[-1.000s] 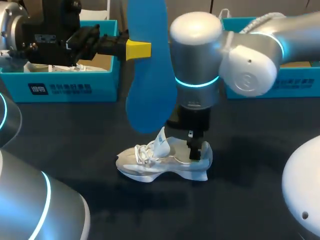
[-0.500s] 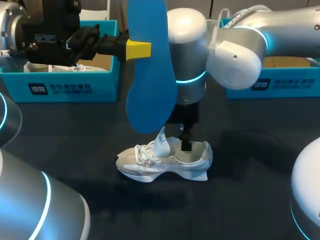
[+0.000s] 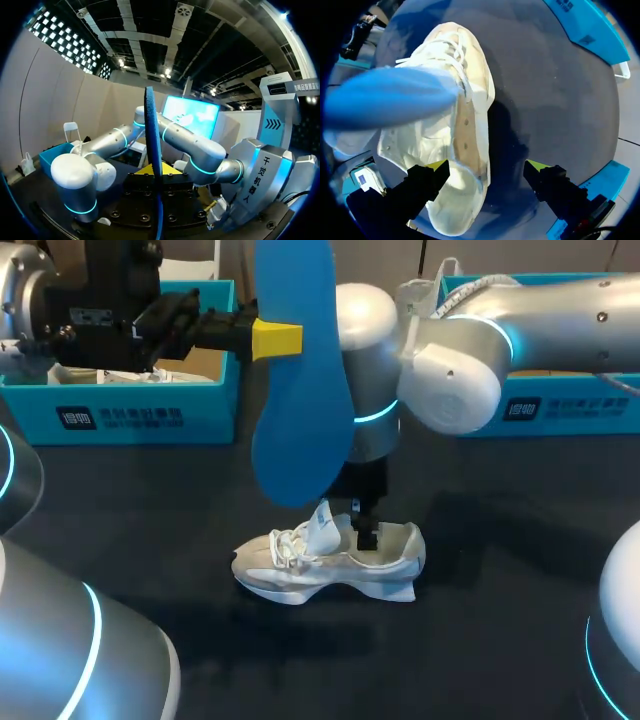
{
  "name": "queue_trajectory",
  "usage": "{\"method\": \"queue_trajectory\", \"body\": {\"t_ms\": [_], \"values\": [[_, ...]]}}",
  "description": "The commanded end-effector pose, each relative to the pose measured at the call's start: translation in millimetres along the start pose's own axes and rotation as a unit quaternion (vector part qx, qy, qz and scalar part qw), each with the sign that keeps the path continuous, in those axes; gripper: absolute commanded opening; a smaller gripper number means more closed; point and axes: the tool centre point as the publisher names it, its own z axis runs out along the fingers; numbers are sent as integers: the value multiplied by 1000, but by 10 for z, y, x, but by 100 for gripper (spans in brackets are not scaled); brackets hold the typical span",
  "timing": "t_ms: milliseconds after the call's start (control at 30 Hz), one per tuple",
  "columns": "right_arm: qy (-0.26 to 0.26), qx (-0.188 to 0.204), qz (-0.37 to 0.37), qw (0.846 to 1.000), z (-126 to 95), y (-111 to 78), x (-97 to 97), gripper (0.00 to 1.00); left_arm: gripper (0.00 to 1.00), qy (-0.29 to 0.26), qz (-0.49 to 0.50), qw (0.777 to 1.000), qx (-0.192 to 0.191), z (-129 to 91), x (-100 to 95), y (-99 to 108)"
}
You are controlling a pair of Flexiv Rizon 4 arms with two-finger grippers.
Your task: Take the shoe out of the shoebox, open the shoe tongue, remove and reinsert the insole, then place the shoe into the shoebox
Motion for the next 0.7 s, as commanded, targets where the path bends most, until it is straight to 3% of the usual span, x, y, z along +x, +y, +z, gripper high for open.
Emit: {"method": "queue_trajectory", "body": {"t_ms": [33, 100, 133, 167, 233, 700], "values": [[6, -2, 1, 1000, 107, 12, -31, 100, 0, 0, 0, 1000, -1, 20, -12, -6], [9, -7, 5, 1000, 131, 10, -38, 100, 0, 0, 0, 1000, -1, 20, -12, -6], [10, -8, 6, 1000, 142, 10, -42, 94, 0, 0, 0, 1000, -1, 20, -12, -6], [11, -10, 7, 1000, 153, 12, -45, 58, 0, 0, 0, 1000, -1, 20, -12, -6], [13, -11, 8, 1000, 177, 14, -53, 0, 0, 0, 0, 1000, -1, 20, -12, -6], [12, 0, 7, 1000, 108, 0, -38, 0, 0, 0, 0, 1000, -1, 20, -12, -6]]}}
